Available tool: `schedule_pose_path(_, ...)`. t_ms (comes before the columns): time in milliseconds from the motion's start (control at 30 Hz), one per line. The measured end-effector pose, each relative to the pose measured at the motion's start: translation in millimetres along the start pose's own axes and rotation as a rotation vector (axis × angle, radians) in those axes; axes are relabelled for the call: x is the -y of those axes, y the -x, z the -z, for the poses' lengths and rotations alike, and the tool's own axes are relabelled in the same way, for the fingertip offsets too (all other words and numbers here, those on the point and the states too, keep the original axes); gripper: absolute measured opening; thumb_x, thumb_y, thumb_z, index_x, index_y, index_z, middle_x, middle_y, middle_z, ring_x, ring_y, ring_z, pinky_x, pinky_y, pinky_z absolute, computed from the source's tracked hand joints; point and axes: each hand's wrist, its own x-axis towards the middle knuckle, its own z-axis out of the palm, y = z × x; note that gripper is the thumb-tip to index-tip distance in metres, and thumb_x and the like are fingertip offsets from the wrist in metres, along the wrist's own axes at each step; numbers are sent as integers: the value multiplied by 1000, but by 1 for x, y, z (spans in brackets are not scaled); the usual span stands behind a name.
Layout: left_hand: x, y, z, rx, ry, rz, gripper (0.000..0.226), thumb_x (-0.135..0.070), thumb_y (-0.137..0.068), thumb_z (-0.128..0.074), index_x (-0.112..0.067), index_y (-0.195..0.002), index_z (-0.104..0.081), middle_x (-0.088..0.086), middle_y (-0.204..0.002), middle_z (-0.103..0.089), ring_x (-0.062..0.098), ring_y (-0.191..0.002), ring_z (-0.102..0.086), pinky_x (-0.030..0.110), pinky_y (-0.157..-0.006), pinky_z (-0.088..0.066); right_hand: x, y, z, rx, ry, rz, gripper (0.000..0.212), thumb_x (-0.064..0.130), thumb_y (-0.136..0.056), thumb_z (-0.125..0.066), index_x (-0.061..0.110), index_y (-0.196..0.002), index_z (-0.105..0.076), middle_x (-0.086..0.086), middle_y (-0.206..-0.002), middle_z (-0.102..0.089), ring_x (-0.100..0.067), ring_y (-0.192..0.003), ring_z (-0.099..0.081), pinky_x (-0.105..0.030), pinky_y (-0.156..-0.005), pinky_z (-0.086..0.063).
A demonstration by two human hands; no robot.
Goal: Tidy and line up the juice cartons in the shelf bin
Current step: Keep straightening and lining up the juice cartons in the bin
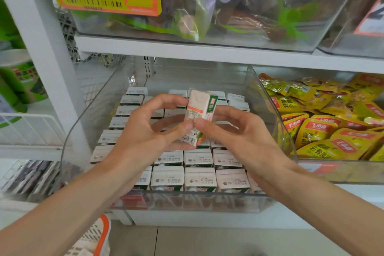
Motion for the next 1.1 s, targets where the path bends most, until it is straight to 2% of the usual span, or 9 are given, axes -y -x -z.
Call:
schedule_pose_path(100, -1, 0, -1, 17, -2, 6, 38, -12, -79, -84, -27, -112, -72, -9, -132, -67, 17, -118, -72, 46, -73, -67, -2, -1, 1, -5, -2, -26, 36, 36, -85, -87, 26, -119, -78, 6, -112, -79, -10, -104, -77, -38, -104, -53)
schedule_pose_path(167, -1, 0, -1, 20, -28, 2, 51, -14, -79, -85, -36, -121, -68, -10, -131, -68, 17, -115, -73, 43, -74, -67, -2, -2, 2, -6, -21, -40, 43, 32, -86, -86, 24, -127, -74, 5, -115, -79, -12, -109, -76, -41, -108, -52)
schedule_pose_path(300, 0, 1, 0, 52, -132, -19, 68, -26, -81, -83, -51, -139, -57, -24, -128, -70, -2, -113, -70, 20, -77, -62, -1, -4, 3, 9, -51, -14, 45, 23, -88, -84, 24, -130, -71, 4, -116, -80, -14, -111, -75, -41, -107, -54)
schedule_pose_path(367, 0, 1, 0, 92, -215, -31, 65, -26, -86, -81, -47, -142, -56, -32, -129, -67, -11, -117, -64, 9, -84, -54, -2, -4, 4, 39, -54, 20, 42, 19, -89, -84, 25, -129, -71, 4, -118, -79, -14, -112, -75, -41, -108, -54)
schedule_pose_path(433, -1, 0, 0, 110, -281, -47, 60, -18, -88, -81, -44, -139, -60, -33, -130, -66, -11, -120, -62, 4, -91, -49, -4, -4, 5, 69, -43, 68, 44, 15, -87, -86, 24, -128, -72, 3, -121, -78, -14, -116, -74, -40, -108, -54)
schedule_pose_path(633, -2, -2, 1, 48, -399, -175, 63, -5, -72, -91, -37, -120, -66, -28, -122, -71, -11, -123, -60, 3, -93, -46, -10, -6, 9, 109, 81, 282, 60, -4, -78, -90, 18, -129, -67, 4, -130, -74, -14, -131, -65, -44, -114, -49)
schedule_pose_path(833, -2, -1, -1, 10, -428, -222, 61, -18, -65, -92, -37, -116, -65, -27, -118, -72, -8, -119, -63, 15, -95, -54, -12, -7, 7, 72, 115, 335, 59, 1, -78, -91, 21, -129, -69, 4, -131, -72, -15, -130, -65, -40, -105, -57)
schedule_pose_path(967, -2, -3, -1, -22, -427, -241, 62, -9, -67, -94, -35, -117, -66, -24, -116, -74, -6, -116, -66, 17, -93, -56, -9, -6, 5, 85, 84, 303, 64, 10, -81, -90, 24, -139, -66, 4, -126, -74, -16, -122, -69, -39, -102, -59)
schedule_pose_path(1100, -3, -2, -4, -52, -412, -262, 57, -44, -61, -88, -36, -113, -66, -21, -116, -73, 0, -115, -67, 26, -94, -55, -7, -4, -1, 140, 15, 261, 64, 20, -83, -88, 23, -142, -64, 7, -128, -76, -12, -121, -71, -34, -105, -57)
